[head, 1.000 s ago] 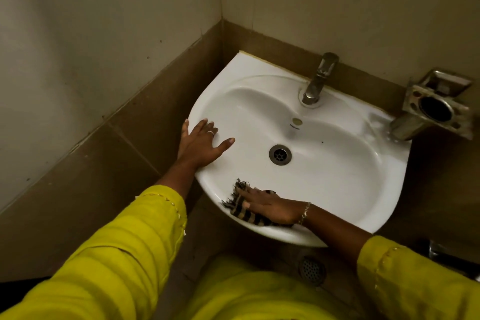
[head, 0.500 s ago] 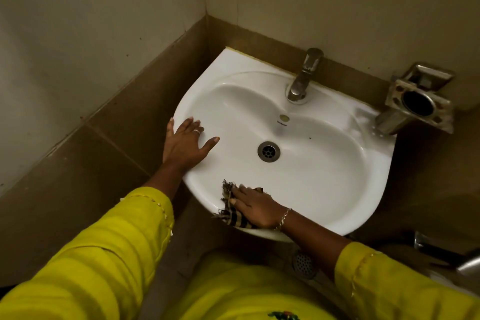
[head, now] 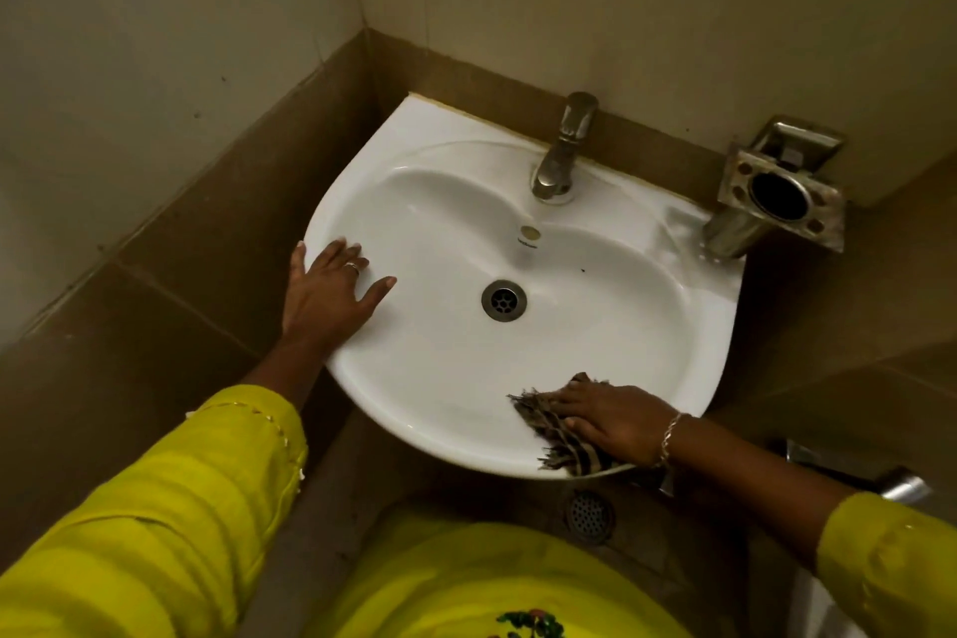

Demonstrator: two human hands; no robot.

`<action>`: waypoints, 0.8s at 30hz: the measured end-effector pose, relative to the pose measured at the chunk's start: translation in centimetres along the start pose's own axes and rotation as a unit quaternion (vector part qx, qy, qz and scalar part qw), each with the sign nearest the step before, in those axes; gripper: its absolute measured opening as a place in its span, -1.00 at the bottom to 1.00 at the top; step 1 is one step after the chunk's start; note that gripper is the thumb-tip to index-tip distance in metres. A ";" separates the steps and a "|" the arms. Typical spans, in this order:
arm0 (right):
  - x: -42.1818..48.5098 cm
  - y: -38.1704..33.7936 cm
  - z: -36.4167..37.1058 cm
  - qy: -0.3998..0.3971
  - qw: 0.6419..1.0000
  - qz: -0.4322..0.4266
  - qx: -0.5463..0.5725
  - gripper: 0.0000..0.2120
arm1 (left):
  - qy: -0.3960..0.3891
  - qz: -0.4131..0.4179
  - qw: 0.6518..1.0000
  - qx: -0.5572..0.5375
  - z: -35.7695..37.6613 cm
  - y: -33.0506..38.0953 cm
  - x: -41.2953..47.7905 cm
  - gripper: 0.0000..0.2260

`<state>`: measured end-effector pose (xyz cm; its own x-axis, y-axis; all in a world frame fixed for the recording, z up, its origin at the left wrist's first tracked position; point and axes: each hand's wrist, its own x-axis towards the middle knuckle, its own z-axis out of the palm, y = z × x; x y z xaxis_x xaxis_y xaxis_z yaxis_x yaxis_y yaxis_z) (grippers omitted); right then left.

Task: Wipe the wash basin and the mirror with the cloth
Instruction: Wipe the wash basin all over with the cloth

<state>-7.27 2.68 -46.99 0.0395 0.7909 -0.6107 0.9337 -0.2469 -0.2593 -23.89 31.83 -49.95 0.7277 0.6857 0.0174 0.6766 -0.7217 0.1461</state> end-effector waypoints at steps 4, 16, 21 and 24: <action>-1.0 3.5 -1.0 -0.052 0.992 0.011 -0.117 -0.48 | 0.003 0.006 1.000 0.007 0.3 -0.3 0.1 -0.52; 3.0 10.9 -3.4 0.042 0.900 0.053 -0.431 -0.51 | 0.017 -0.002 1.000 0.020 0.6 0.0 0.0 -0.20; 5.7 11.6 -4.3 0.047 0.854 0.076 -0.513 -0.42 | 0.014 -0.009 1.000 0.026 0.5 0.1 0.0 -0.20; 7.8 11.3 -5.5 0.106 0.842 0.061 -0.526 -0.28 | 0.023 -0.011 0.999 0.025 0.5 0.0 0.0 -0.22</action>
<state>5.60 9.17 -50.55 0.1170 0.9055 -0.4078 0.7120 0.2098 0.6701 -23.81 31.75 -50.44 0.7080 0.7037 0.0596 0.6974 -0.7099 0.0983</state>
